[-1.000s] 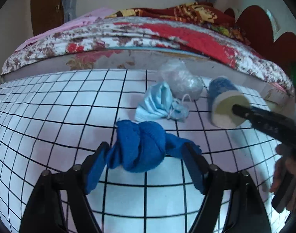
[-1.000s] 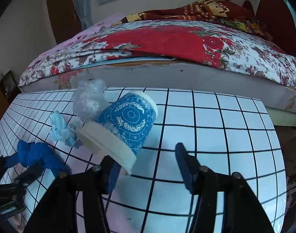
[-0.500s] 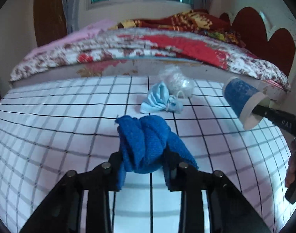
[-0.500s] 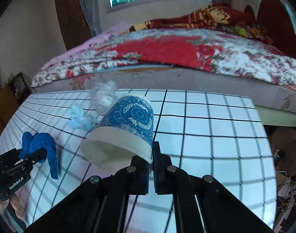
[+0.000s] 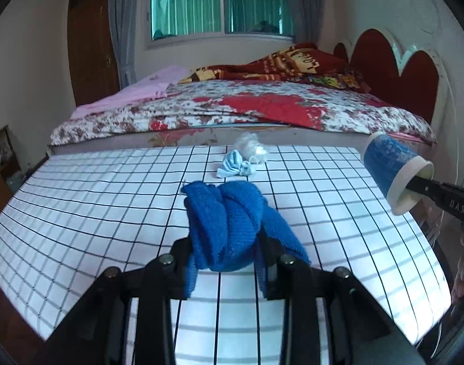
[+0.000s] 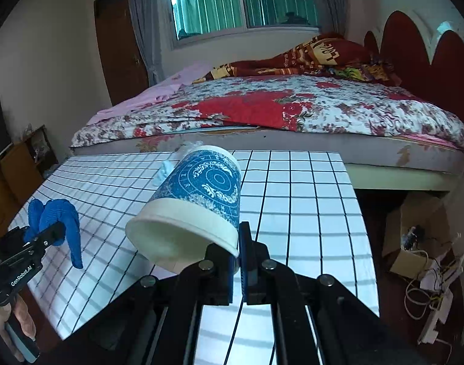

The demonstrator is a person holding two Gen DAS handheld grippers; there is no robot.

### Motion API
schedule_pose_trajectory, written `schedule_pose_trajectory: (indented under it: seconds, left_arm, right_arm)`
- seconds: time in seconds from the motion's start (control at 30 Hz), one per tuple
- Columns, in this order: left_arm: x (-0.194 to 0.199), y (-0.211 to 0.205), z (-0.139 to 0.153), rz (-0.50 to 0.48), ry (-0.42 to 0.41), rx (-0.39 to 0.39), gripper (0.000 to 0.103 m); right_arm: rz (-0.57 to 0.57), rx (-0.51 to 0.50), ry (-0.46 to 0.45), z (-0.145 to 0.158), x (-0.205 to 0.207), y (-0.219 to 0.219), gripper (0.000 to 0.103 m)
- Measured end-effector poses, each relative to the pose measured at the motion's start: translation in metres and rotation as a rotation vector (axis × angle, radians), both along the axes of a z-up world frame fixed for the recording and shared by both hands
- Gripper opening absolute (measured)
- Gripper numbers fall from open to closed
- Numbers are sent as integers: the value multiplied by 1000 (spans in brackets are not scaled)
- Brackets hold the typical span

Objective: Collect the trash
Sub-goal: 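Lift the blue cloth and blue-white cup and carry them over the black bin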

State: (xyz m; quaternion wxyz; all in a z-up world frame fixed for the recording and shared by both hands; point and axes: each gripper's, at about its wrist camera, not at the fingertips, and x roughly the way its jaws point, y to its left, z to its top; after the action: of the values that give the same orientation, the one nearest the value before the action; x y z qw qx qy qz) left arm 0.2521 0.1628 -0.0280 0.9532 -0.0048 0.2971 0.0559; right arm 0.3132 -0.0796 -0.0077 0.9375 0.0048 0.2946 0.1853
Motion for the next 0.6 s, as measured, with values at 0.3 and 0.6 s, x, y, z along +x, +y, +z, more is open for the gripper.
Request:
schedule_pose_trajectory:
  seconds: [0.3, 0.6]
  left_arm:
    - [-62, -37, 35, -29, -45, 54, 32]
    - [-90, -93, 39, -128, -82, 77, 32]
  right_arm:
    - [-11, 64, -53, 33, -73, -43, 3]
    - [-76, 83, -102, 44, -121, -94, 3]
